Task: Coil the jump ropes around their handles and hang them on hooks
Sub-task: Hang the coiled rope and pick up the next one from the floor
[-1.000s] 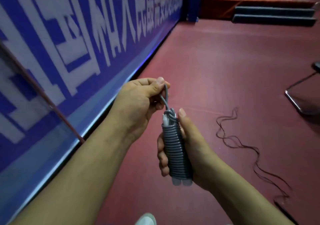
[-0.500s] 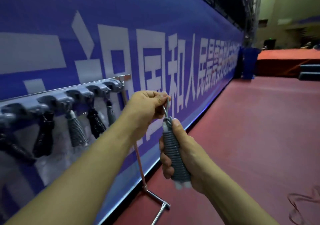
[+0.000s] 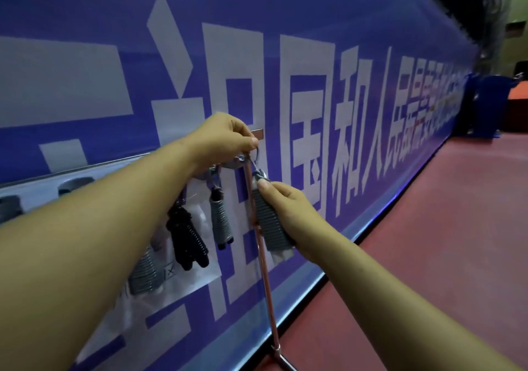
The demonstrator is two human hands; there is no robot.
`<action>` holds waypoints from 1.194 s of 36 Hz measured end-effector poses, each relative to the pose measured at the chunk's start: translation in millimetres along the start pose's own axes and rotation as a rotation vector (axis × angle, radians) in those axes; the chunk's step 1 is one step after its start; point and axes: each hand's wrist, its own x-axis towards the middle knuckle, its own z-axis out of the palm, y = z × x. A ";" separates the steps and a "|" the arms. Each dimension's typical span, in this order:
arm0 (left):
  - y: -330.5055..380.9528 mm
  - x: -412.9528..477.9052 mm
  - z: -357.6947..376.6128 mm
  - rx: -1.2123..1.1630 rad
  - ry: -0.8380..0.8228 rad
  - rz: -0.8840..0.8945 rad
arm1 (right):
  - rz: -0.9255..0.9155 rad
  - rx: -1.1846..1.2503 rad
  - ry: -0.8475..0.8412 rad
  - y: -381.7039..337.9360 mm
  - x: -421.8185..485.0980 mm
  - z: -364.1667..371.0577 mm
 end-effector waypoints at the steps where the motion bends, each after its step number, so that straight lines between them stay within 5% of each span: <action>1: -5.8 8.3 0.8 0.023 0.023 0.002 | 0.009 -0.014 0.002 4.2 13.4 -0.8; 15: -49.7 65.4 16.5 0.284 0.108 -0.044 | 0.124 -0.027 -0.001 51.2 87.4 -0.9; 25: -26.9 30.6 25.7 0.020 0.313 0.082 | 0.197 -0.113 0.122 43.4 54.8 -14.8; 34: 14.2 -29.8 129.2 -0.241 -0.089 -0.001 | 0.239 -0.075 0.292 15.0 -50.3 -89.7; 43: 89.5 -131.7 353.1 -0.294 -0.522 -0.032 | 0.506 -0.293 0.565 68.2 -265.0 -235.2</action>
